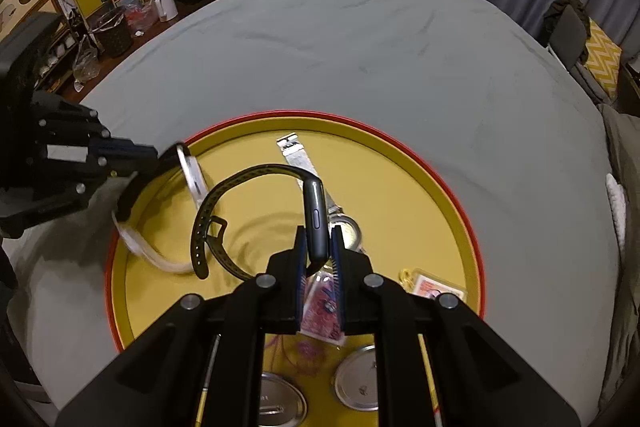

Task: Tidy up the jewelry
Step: 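Lift both bands out of the tray and carry them onto the bed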

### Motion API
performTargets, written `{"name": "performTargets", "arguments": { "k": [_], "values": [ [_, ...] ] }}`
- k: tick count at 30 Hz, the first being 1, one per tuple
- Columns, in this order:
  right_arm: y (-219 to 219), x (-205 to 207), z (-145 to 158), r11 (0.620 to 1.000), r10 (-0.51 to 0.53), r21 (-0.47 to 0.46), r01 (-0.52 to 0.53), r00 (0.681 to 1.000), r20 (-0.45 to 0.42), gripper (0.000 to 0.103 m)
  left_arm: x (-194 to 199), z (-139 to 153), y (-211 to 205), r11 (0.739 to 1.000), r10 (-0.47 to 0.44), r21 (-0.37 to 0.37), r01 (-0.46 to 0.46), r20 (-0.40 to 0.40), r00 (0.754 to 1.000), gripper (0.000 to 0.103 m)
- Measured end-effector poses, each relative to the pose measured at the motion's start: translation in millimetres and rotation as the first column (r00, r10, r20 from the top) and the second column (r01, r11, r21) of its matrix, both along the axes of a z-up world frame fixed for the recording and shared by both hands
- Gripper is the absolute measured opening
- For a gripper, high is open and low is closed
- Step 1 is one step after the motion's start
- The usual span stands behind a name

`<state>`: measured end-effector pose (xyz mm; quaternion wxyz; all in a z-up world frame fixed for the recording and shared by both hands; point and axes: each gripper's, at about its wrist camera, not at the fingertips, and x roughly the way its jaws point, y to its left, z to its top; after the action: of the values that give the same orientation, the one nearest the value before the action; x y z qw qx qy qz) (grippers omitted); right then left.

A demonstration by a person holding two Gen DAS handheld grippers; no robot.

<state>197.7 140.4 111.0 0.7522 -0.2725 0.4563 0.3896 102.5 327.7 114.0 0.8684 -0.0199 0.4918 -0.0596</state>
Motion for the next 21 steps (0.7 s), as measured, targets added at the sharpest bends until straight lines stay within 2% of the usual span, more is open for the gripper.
{"name": "performTargets", "arguments": {
  "k": [7,12,15,19,21],
  "values": [
    [-7.2,-0.5,6.5,1.000,-0.013,0.002,0.013,1.000,0.007,0.012,4.7,0.2,-10.0,0.999,-0.011,0.047,0.010,0.009,1.000,0.002],
    [-15.4,2.7,15.2,0.999,-0.031,0.014,0.030,0.999,0.019,0.012,0.8,21.5,-12.8,0.999,-0.017,0.034,0.014,0.076,0.997,0.000],
    [-22.7,6.2,20.4,0.999,-0.046,0.024,0.046,0.999,0.022,0.012,2.5,34.4,-19.3,0.998,-0.034,0.060,0.029,0.094,0.995,0.000],
    [-24.8,4.4,25.2,0.998,-0.053,0.028,0.052,0.998,0.029,0.012,3.5,32.9,-20.9,0.996,-0.031,0.091,0.024,0.076,0.997,0.000],
    [-26.6,3.8,25.8,0.998,-0.055,0.029,0.054,0.998,0.029,0.012,6.3,18.9,-22.8,0.991,-0.034,0.129,0.029,0.030,0.999,0.000]
  ]
}}
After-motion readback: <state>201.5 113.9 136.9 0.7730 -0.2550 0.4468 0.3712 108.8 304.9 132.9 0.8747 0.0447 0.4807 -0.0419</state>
